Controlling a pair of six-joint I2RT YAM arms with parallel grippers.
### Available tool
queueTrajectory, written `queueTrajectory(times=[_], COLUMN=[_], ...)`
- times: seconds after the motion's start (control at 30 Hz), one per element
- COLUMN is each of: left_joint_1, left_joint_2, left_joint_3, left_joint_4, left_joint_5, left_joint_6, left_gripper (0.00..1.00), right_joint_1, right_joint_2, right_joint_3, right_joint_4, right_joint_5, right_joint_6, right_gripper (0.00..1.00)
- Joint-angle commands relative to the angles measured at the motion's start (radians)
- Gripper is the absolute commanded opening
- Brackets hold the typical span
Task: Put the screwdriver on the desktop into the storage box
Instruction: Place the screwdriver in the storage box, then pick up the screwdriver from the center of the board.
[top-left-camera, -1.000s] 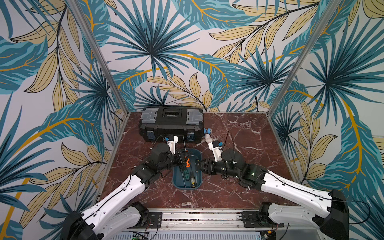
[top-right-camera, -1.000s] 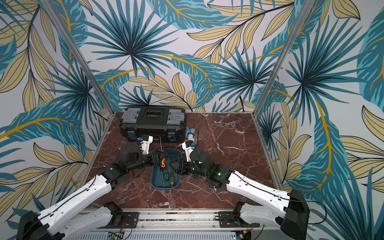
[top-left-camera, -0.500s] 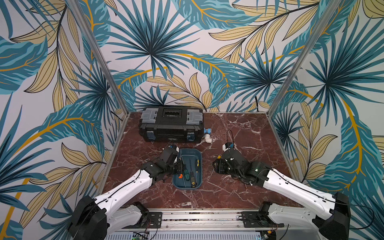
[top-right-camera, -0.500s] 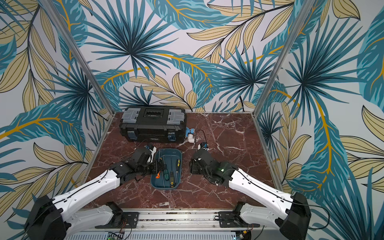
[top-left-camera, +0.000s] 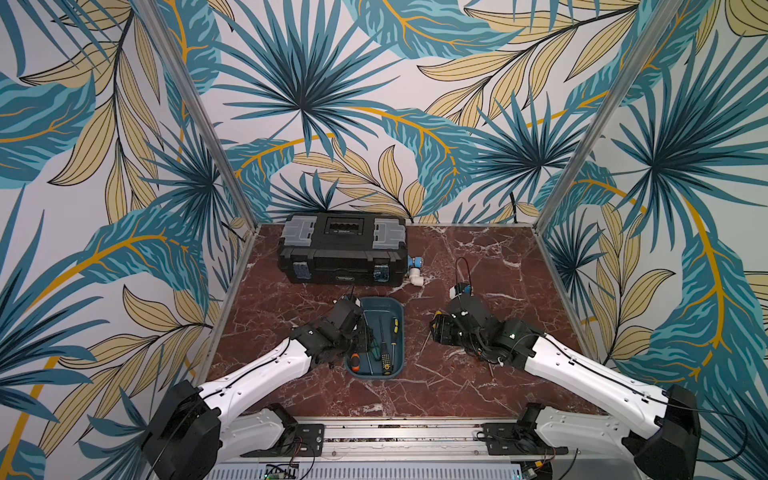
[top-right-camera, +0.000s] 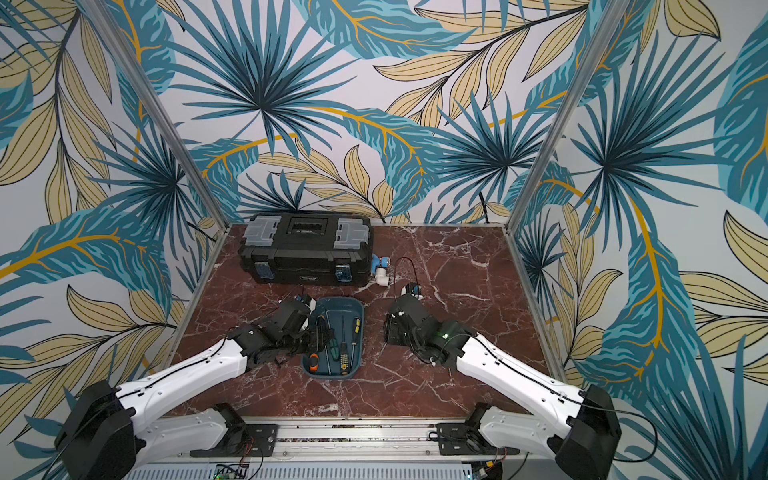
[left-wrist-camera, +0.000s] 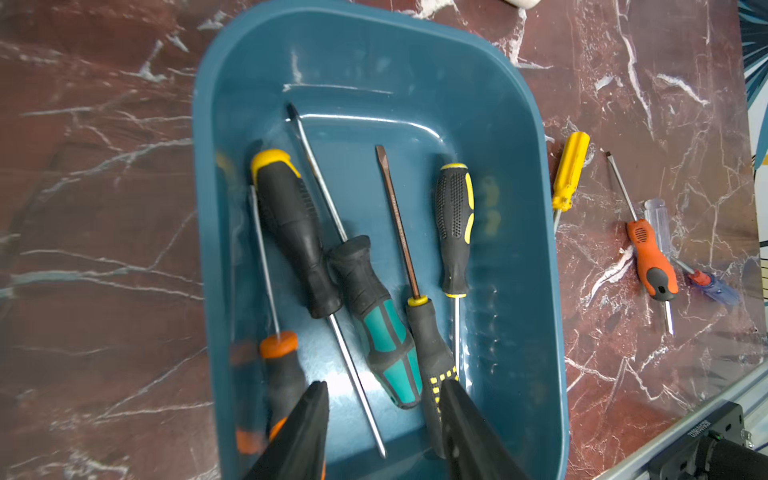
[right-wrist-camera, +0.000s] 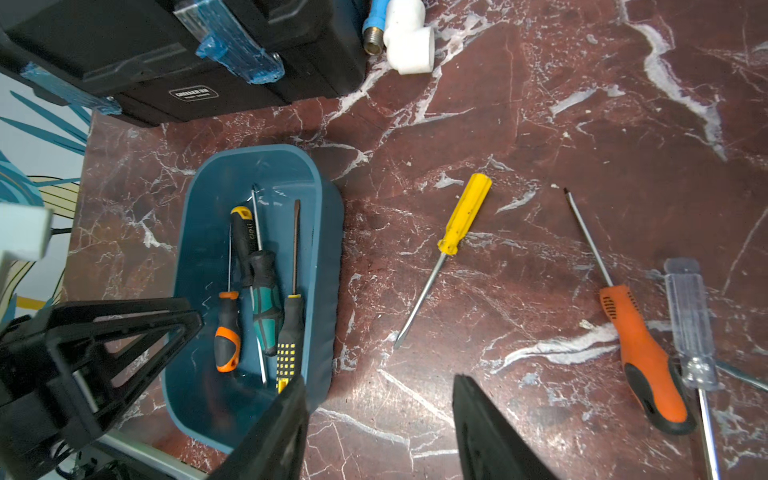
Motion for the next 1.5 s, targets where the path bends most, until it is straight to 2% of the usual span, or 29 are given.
queueTrajectory(times=[0.0,0.3,0.47,0.7,0.9,1.03,1.1,1.2,1.37,1.47], left_joint_1=[-0.005,-0.008,-0.006,-0.006,-0.006,-0.006,-0.005,-0.006,-0.005,-0.005], left_joint_2=[-0.055,-0.301,-0.392,-0.444,-0.433,-0.411,-0.401,-0.397,-0.398,-0.384], left_joint_3=[0.041,0.113,0.111,0.056,0.029,0.029,0.026,0.021,-0.009,-0.045], left_joint_4=[-0.037,-0.057,-0.02,0.045,0.081,0.087,0.097,0.122,0.259,0.409], left_joint_5=[-0.026,-0.063,-0.032,0.02,0.045,0.066,0.084,0.105,0.169,0.262], left_joint_6=[-0.004,0.015,0.031,0.007,-0.01,-0.009,-0.012,-0.025,-0.065,-0.115], left_gripper=[0.47,0.46,0.47,0.5,0.5,0.5,0.5,0.5,0.54,0.58], right_joint_1=[-0.041,-0.141,-0.163,-0.222,-0.225,-0.227,-0.232,-0.232,-0.225,-0.208], right_joint_2=[0.045,0.332,0.481,0.645,0.713,0.715,0.707,0.648,0.418,0.233], right_joint_3=[-0.023,0.056,0.156,0.242,0.268,0.254,0.241,0.214,0.128,0.052], right_joint_4=[-0.025,0.013,0.014,0.007,0.016,0.034,0.048,0.052,0.062,0.14], right_joint_5=[-0.017,-0.102,-0.048,-0.046,-0.063,-0.06,-0.075,-0.082,-0.068,-0.158], right_joint_6=[0.012,0.016,0.0,0.025,0.025,0.015,0.006,-0.012,-0.043,-0.054], right_gripper=[0.61,0.56,0.54,0.49,0.42,0.27,0.14,0.02,0.0,0.0])
